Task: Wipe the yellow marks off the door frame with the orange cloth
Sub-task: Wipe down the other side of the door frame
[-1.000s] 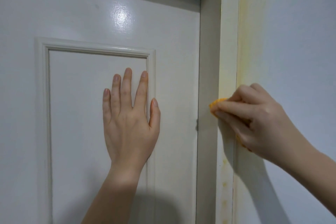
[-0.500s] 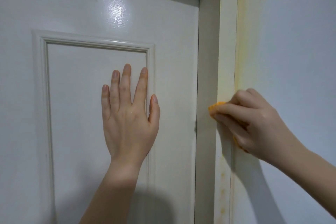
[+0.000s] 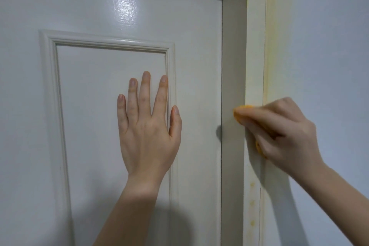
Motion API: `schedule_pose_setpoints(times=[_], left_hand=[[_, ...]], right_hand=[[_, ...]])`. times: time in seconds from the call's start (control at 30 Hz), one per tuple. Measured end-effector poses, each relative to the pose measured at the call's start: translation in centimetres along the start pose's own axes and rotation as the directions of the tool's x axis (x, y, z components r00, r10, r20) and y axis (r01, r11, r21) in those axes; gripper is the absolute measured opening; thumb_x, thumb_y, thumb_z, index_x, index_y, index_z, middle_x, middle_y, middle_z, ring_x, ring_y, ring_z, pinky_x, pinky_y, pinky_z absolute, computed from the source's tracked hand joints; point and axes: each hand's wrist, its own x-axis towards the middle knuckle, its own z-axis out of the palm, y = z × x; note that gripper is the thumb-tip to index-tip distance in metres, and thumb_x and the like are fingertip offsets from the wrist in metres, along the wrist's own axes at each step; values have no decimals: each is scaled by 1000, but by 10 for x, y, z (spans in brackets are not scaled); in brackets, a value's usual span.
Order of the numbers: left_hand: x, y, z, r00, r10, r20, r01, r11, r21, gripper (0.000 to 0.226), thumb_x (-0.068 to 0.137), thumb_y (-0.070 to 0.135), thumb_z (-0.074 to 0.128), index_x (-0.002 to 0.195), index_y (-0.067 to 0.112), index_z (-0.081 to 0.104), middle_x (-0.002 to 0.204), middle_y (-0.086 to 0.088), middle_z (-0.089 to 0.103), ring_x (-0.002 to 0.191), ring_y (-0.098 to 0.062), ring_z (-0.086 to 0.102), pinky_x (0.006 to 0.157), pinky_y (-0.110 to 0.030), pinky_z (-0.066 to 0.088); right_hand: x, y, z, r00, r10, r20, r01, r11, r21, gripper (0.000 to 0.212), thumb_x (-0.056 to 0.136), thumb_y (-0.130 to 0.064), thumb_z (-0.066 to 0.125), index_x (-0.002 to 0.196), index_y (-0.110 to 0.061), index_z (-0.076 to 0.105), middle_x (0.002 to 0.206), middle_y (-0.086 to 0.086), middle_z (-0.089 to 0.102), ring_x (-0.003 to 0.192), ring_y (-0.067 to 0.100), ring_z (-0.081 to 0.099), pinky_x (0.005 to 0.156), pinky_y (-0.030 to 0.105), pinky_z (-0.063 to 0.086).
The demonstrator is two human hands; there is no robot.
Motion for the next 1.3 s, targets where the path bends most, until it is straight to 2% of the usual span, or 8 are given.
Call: schedule_pose_setpoints(times=[0.17,0.37,0.57,0.7,0.77,0.97,1.1,1.3], left_hand=[[0,0,1,1000,-8,-4,8,1000,-14,64,113,47,33,173,29,19,182,-4,12,169,-26,6,138,-48,3],[-2,1,2,999,-18,-41,17,999,-28,62,113,43,39,172,28,27,181,-5,18,169,-28,12,137,-48,5],[-8,3,4,998,-37,-50,36,999,-27,61,113,43,40,172,29,28,181,-4,20,169,-27,13,137,-47,4],[-16,5,4,997,-50,-54,48,998,-27,62,113,41,42,171,29,28,181,-3,20,169,-26,13,137,-47,4],[-18,6,4,997,-52,-57,51,998,-23,61,113,40,44,171,28,30,180,-4,22,168,-26,15,137,-47,6],[-20,11,1,996,-71,-53,71,997,-10,61,113,40,44,171,29,29,181,-3,20,169,-25,12,137,-46,4],[-24,14,0,996,-75,-41,75,997,5,62,113,38,45,172,27,28,181,-3,20,169,-24,11,137,-44,2],[-24,13,0,997,-74,-30,74,997,5,61,114,38,42,172,28,27,181,-3,19,169,-23,9,137,-44,3]], right_hand=[[-3,11,-9,969,229,-92,-224,973,61,14,92,-14,82,105,-8,81,92,4,69,81,23,63,74,17,45],[-25,-4,0,986,149,-80,-143,987,77,10,88,-10,86,98,-8,84,90,4,74,82,27,69,75,28,54],[-45,0,-6,965,247,-87,-237,966,106,9,88,-12,86,97,-10,83,93,0,74,84,24,67,75,33,54],[-57,-6,1,986,149,-78,-137,980,142,8,87,-12,85,94,-9,84,90,-2,75,79,25,69,72,36,53],[-42,4,1,990,110,-84,-96,984,151,9,88,-12,85,96,-9,84,91,0,76,79,26,67,72,35,53],[-67,1,-1,975,200,-100,-180,968,177,9,87,-12,86,96,-10,84,91,-3,76,82,23,67,75,33,51],[-55,-5,8,993,76,-93,-57,980,192,8,88,-8,85,97,-8,84,88,0,76,78,21,65,73,34,49],[-48,-8,0,971,221,-89,-202,962,185,8,89,-10,85,97,-11,84,88,-2,71,78,24,60,74,29,49]])
